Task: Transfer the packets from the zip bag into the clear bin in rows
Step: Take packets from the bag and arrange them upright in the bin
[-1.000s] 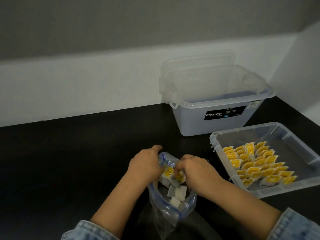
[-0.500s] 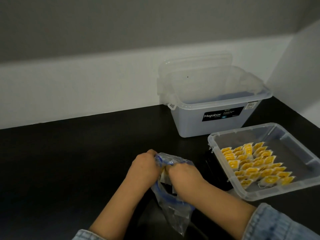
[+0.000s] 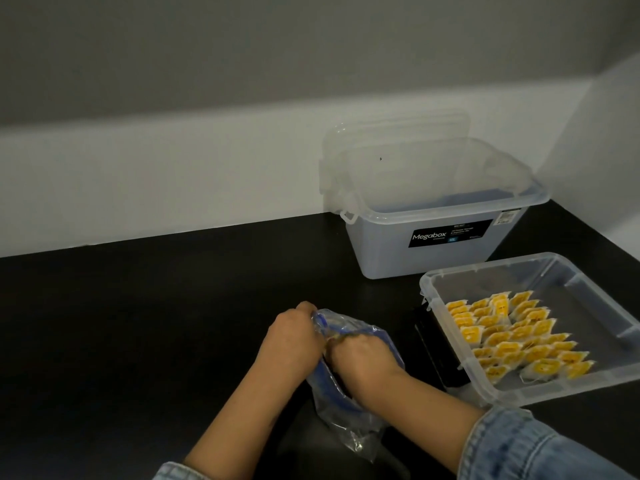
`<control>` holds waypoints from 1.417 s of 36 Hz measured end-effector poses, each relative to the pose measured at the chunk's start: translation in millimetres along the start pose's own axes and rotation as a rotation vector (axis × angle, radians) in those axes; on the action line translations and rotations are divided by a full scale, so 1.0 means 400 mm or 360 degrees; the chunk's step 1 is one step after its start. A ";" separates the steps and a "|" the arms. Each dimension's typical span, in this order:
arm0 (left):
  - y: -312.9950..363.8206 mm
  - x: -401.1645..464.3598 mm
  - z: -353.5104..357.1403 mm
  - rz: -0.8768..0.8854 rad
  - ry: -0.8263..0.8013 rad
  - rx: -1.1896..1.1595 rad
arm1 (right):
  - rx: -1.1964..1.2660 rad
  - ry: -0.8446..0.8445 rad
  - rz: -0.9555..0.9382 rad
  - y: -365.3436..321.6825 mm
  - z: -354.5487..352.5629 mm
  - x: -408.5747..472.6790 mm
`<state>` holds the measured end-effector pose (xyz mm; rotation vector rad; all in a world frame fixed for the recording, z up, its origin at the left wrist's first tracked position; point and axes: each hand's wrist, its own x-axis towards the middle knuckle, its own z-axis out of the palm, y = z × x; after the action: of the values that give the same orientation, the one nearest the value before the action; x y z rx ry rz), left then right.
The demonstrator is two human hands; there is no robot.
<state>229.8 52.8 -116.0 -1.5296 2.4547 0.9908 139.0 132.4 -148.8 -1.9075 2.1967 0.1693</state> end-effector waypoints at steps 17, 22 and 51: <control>-0.020 0.009 -0.005 0.0098 0.0181 -0.0076 | 0.1057 0.0354 0.0173 0.081 -0.070 -0.076; -0.019 -0.017 -0.007 0.0138 0.0298 -0.0264 | 0.1320 0.0377 0.0283 0.094 -0.080 -0.085; 0.068 -0.098 -0.043 0.0519 0.0328 -0.1095 | 0.0939 0.0989 0.0042 0.120 -0.204 -0.153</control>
<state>231.3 81.4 -74.1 -1.4463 2.7198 1.9929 91.9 179.2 -57.9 -1.7128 2.2370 -1.0764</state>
